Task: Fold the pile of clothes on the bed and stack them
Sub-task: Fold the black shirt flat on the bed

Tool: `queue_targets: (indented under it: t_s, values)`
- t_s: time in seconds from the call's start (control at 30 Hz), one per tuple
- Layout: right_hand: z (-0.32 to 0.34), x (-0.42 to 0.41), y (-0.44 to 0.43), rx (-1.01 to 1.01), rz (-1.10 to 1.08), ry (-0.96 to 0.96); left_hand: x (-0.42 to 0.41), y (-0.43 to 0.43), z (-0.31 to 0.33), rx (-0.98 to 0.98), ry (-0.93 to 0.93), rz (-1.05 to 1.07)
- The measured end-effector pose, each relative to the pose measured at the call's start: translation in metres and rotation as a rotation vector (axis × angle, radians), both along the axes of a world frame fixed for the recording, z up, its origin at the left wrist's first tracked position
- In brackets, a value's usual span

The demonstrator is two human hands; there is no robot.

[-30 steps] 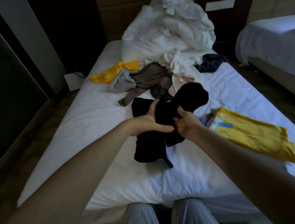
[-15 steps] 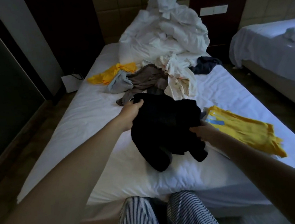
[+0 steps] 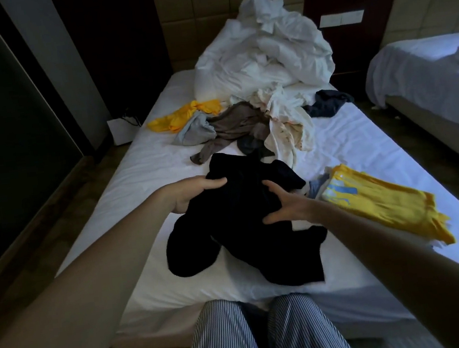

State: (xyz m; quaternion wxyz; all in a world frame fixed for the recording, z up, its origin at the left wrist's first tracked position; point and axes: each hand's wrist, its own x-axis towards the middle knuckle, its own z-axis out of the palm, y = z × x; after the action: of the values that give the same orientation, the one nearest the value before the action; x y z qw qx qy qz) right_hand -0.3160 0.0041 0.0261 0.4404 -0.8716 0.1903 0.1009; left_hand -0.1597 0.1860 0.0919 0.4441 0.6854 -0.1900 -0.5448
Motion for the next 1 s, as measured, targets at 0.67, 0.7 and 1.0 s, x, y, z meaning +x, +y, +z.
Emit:
queue_targets:
  t_s: [0.67,0.7,1.0]
  values:
    - [-0.004,0.009,0.016,0.678,-0.559,-0.329,0.033,0.042,0.006,0.039,-0.299,0.164]
    - [-0.004,0.01,0.015,0.686,-0.565,-0.316,0.035,0.042,0.004,0.033,-0.319,0.187]
    - [-0.007,0.01,0.012,-0.414,-0.422,-0.08,0.03,0.033,-0.008,0.089,-0.448,0.155]
